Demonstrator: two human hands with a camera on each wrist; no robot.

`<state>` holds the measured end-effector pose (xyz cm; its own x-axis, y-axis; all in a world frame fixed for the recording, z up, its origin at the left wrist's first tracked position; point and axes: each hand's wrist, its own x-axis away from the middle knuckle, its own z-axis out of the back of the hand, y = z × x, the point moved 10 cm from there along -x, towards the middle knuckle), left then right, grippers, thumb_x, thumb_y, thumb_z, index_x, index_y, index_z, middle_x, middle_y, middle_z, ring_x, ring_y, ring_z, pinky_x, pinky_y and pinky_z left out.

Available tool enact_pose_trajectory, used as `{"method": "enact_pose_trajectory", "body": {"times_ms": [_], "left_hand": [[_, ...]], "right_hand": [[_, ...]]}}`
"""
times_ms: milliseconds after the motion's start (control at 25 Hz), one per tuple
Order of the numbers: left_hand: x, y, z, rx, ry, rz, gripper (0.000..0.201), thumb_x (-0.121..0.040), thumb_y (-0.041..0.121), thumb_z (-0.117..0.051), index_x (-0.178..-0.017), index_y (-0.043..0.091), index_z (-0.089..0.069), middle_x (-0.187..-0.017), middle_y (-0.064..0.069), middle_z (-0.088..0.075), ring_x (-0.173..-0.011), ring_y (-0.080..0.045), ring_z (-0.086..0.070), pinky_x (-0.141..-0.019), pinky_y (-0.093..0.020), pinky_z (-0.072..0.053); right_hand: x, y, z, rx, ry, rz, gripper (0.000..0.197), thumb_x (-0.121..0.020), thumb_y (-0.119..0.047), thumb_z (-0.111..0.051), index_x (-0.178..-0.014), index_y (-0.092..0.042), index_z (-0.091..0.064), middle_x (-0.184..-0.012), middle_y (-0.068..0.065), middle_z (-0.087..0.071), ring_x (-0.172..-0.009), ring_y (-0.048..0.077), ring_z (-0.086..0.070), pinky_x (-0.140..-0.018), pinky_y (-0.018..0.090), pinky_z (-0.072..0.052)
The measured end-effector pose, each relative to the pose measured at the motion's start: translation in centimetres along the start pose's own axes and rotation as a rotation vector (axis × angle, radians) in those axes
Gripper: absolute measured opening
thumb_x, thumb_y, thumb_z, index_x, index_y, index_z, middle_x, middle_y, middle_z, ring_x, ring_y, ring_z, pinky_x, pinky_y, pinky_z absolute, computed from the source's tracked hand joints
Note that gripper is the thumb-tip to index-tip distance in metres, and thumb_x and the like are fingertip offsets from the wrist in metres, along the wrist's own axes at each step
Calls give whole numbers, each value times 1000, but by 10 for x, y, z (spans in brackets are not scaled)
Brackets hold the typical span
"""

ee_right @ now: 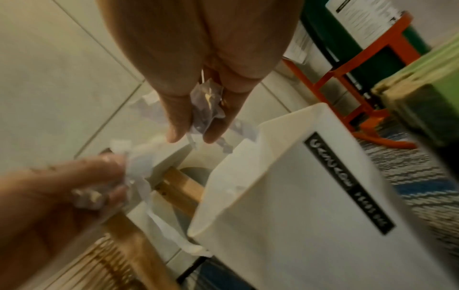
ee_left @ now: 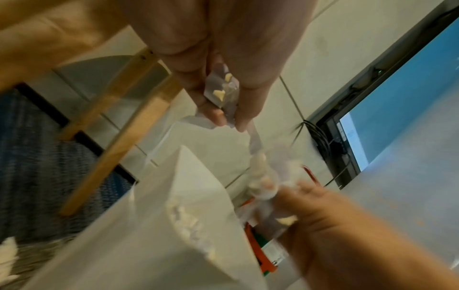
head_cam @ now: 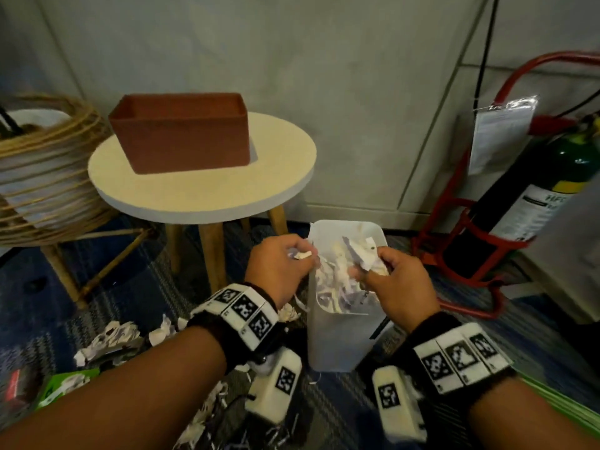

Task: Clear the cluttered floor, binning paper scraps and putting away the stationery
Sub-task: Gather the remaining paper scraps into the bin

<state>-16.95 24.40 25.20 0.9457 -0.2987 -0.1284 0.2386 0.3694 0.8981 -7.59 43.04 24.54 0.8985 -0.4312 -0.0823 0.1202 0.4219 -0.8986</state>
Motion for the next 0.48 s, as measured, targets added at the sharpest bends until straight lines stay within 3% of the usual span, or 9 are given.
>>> {"method": "enact_pose_trajectory", "body": {"times_ms": [120, 160, 240, 320, 400, 480], "left_hand": [[-8, 23, -19, -9, 8, -17, 6, -78, 16, -76, -75, 19, -73, -79, 9, -69, -77, 0, -60, -61, 0, -39], [-9, 25, -26, -13, 6, -9, 5, -78, 15, -75, -75, 18, -72, -79, 8, -69, -80, -3, -60, -64, -4, -40], [-11, 21, -39, -23, 2, 34, 4, -79, 15, -75, -76, 15, -73, -82, 5, -70, -86, -9, -62, -72, -17, -45], [-13, 14, -48, -14, -1, 78, 5, -81, 17, -74, -81, 12, -73, -89, 1, -71, -93, -15, -64, -78, -24, -49], [-12, 10, -60, -8, -57, 115, 19, -81, 19, -75, -99, 14, -72, -107, -1, -69, -104, -18, -62, -84, -24, -48], [-8, 6, -76, -37, -182, 138, 50, -80, 13, -75, -127, 19, -59, -129, -2, -58, -117, -18, -55, -92, -22, -44]], "right_hand": [[2, 28, -12, 121, -100, -93, 49, -69, -15, -83, -110, -28, -58, -95, -11, -66, -92, 13, -65, -72, 24, -49], [4, 35, -15, 152, -130, -120, 56, -69, -11, -83, -117, -25, -58, -97, -9, -65, -95, 14, -63, -73, 21, -48], [5, 46, -10, 204, -122, -168, 60, -71, -6, -80, -126, -16, -58, -108, 1, -67, -101, 18, -62, -80, 25, -48], [2, 53, 2, 273, -74, -188, 57, -76, -6, -74, -130, -16, -56, -116, 5, -66, -108, 23, -62, -82, 26, -47], [0, 57, 14, 314, -20, -185, 54, -83, -5, -65, -134, -19, -52, -119, 4, -64, -104, 23, -62, -81, 25, -47], [2, 62, 21, 274, 1, -201, 56, -86, -4, -60, -138, -22, -48, -126, 2, -59, -99, 19, -62, -86, 31, -51]]}}
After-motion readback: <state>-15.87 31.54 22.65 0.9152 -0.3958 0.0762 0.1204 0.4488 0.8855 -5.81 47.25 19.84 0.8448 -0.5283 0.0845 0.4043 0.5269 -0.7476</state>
